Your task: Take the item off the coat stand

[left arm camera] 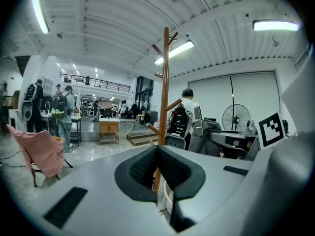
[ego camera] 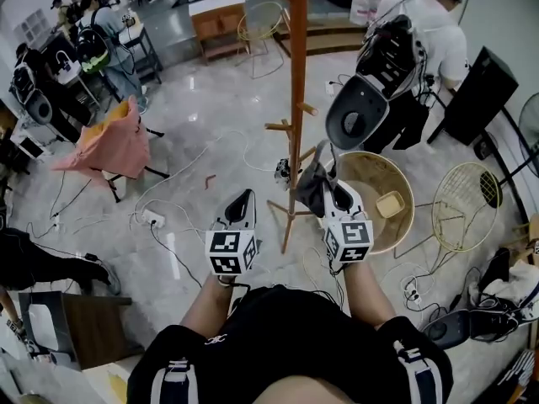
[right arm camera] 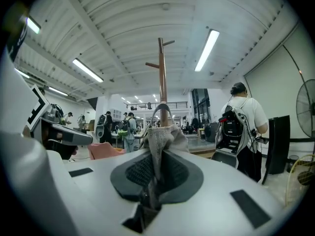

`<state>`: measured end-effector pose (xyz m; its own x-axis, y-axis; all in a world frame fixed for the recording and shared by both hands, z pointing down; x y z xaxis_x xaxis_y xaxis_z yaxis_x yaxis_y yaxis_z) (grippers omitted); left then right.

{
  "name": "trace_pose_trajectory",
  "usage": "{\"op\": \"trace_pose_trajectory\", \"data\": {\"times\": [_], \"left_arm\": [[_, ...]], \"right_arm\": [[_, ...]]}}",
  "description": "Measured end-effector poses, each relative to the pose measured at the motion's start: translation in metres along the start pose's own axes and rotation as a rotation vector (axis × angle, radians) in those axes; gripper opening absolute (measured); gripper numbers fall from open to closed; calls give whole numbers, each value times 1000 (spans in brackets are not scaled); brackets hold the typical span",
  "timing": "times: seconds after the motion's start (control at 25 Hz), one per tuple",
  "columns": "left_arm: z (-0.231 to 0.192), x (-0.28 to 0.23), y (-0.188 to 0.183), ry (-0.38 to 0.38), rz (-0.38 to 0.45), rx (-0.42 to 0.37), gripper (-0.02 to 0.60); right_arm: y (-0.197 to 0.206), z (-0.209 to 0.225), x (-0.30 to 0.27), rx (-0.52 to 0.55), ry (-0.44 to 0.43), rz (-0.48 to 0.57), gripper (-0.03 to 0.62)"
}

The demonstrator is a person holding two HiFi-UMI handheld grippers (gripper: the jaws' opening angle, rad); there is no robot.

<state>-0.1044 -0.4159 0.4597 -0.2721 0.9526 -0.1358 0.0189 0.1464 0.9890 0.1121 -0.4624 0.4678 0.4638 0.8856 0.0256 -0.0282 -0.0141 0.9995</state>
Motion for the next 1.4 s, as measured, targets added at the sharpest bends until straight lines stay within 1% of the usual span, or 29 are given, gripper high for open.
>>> {"op": "trace_pose_trajectory", "data": {"times": [0.28, 0.52, 0.72, 1.4], "left_arm": [[-3, 8, 1, -11, -9, 2, 17], [-3, 14, 3, -15, -5, 7, 17], [1, 13, 3, -3, -3, 6, 17], [13, 22, 2, -3, 2, -2, 17]], "right_arm": [[6, -7, 3, -7, -10, -20, 35], [4, -9, 7, -1, -15, -11, 35], [3, -11, 12, 13, -18, -13, 34], [-2, -8, 26, 0, -18, 0, 34]]}}
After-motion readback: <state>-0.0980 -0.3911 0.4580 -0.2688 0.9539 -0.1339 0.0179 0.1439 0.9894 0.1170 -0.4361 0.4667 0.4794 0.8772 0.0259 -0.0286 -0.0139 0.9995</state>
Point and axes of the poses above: the fingertips, and each gripper's own axes: x backward along the fingers, z to its right, y out of its underside, the point moved 5 cm from there along x, backward along the fingers, and after that the axes turned 5 degrees about z, right-handed, at the moved point
